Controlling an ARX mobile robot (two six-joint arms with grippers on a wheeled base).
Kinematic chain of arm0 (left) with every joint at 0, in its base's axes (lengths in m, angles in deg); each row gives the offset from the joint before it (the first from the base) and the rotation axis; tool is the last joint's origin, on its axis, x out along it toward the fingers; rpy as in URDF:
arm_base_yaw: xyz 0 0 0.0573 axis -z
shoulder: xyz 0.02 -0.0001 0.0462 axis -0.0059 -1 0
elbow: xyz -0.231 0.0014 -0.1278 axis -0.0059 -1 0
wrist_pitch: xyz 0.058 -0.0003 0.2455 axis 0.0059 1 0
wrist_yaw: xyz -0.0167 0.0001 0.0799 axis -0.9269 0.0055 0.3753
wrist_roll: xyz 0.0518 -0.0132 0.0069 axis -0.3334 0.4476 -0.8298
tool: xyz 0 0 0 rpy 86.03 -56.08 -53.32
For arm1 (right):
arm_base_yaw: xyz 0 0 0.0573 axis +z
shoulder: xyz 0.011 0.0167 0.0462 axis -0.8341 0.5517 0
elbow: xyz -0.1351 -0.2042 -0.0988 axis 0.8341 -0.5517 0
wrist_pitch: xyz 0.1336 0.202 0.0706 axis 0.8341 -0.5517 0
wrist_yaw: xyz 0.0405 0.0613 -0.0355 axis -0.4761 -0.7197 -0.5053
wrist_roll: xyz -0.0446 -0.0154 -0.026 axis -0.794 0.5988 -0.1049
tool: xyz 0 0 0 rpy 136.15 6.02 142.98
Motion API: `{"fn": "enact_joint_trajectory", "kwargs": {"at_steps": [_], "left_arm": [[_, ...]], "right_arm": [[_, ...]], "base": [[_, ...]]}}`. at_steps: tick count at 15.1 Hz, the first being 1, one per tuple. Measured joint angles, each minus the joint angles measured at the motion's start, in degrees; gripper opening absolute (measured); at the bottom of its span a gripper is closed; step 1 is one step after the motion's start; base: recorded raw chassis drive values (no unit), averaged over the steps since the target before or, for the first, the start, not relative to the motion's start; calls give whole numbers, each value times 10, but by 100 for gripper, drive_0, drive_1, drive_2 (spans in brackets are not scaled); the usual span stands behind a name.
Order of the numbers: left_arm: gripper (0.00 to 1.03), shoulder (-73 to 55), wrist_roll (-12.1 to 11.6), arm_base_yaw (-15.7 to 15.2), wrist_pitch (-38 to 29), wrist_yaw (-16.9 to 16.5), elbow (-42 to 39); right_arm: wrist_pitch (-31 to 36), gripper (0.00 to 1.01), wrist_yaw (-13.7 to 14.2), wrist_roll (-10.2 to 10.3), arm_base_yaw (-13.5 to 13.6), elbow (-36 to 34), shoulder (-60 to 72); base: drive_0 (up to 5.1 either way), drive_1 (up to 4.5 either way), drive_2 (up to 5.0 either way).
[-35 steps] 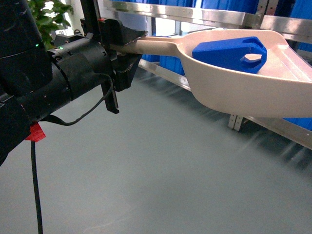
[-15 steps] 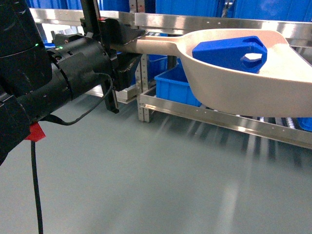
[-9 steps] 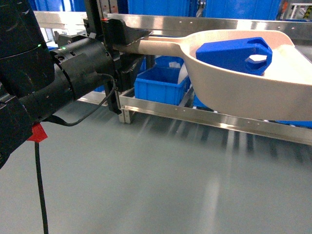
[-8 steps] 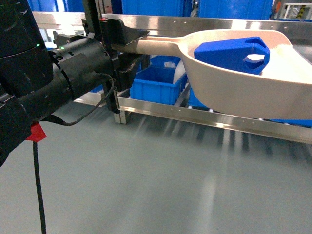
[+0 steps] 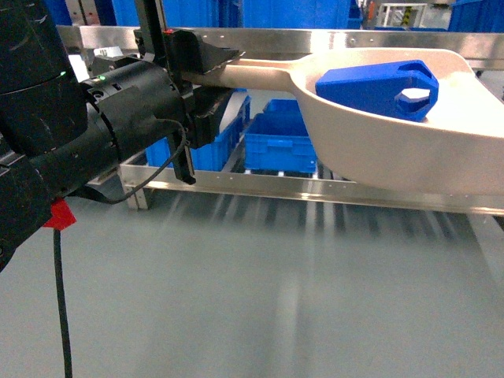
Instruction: Place part in tray to right shelf
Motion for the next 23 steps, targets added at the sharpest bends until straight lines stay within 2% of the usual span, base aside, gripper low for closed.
{"fn": "enact_joint_trajectory", "kwargs": {"at_steps": [7,10,23], "left_arm": [[17,0,0,7,0,-6,0],[17,0,0,-3,-1,5,0],[17,0,0,0,0,0,0]], "right_arm": [[0,98,1,0,0,0,0],[1,98,1,0,0,0,0],[0,98,0,0,0,0,0]], "base": [[-176,-176,-176],[-176,-176,-176],[0,0,0]]}}
